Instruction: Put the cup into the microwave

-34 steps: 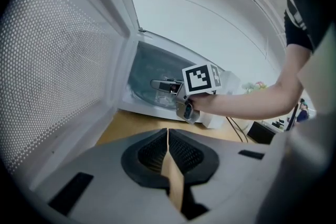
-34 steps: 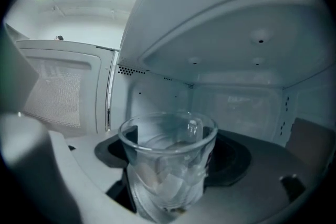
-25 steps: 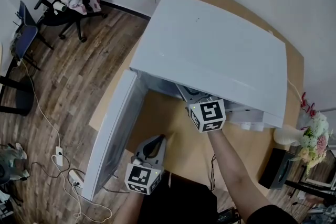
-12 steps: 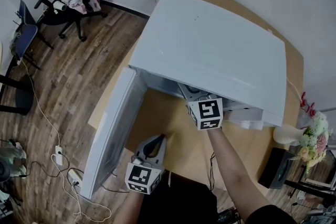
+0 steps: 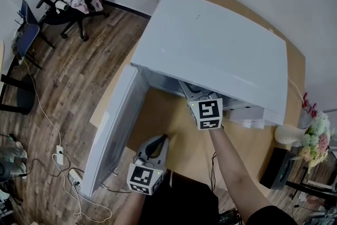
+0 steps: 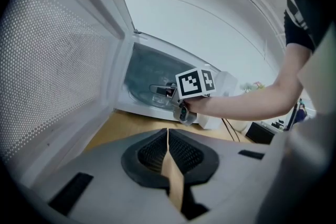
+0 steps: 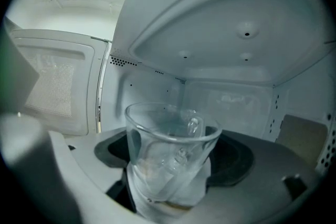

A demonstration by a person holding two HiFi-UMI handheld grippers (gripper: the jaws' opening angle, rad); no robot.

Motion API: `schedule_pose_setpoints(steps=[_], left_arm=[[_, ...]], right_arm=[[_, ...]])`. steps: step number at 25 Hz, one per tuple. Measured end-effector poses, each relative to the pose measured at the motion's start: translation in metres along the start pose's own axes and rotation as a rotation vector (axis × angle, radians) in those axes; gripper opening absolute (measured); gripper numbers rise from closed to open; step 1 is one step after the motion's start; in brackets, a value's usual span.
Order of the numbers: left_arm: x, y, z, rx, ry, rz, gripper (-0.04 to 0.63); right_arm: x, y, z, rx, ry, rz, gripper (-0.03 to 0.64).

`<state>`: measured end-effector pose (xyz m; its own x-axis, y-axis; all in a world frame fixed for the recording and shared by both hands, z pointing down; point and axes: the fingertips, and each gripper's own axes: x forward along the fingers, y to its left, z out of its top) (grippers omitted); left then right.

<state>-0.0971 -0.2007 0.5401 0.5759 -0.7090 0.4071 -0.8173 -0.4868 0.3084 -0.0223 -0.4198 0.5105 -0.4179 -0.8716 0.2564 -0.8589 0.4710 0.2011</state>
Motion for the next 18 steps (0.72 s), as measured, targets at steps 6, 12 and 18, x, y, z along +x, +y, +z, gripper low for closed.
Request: schedule_pose_setpoints(steps=[6,12,18], left_arm=[[-0.005,-0.003,-0.004,0.002,0.000,-0.001,0.006],[-0.008,-0.009,-0.005,0.009,-0.009,-0.012,0.006],[-0.012,-0.013,-0.005,0.020,-0.010,-0.020,0.006]], right_arm=[[-0.009,0.002,0.003,-0.019,-0.013,-0.010,0.370],[-0.019,0.001,-0.002,-0.004,-0.010,-0.033,0.370],[-0.029,-0.001,-0.012,0.021,0.014,-0.046,0.370]])
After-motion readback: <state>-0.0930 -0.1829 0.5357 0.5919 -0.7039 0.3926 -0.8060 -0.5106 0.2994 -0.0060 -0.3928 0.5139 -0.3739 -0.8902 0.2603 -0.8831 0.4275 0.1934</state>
